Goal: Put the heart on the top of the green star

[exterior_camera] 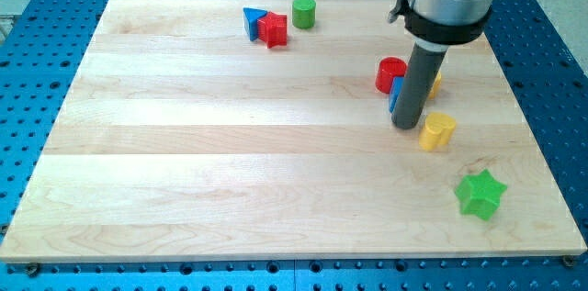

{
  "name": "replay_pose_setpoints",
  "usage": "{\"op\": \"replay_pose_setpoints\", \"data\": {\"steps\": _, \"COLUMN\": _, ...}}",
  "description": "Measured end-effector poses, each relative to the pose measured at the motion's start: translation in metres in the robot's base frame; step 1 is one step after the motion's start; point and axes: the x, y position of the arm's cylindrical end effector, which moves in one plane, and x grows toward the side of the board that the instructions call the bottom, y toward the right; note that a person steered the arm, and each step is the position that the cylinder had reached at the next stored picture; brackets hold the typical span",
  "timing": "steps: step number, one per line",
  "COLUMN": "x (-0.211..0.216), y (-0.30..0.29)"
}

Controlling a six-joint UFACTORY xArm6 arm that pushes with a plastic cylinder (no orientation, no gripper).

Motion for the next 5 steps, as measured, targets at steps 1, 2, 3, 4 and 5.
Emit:
{"op": "replay_pose_setpoints", "data": {"steps": 1, "x": 0.023, "y": 0.018}}
{"op": "replay_pose_setpoints", "data": {"steps": 2, "x": 0.043, "y": 0.039}}
{"op": "replay_pose_setpoints", "data": {"steps": 3, "x": 0.004, "y": 0.04}}
{"op": "replay_pose_setpoints", "data": {"steps": 4, "x": 0.006, "y": 0.081}}
{"op": "replay_pose_setpoints", "data": {"steps": 5, "x": 0.033, "y": 0.079}}
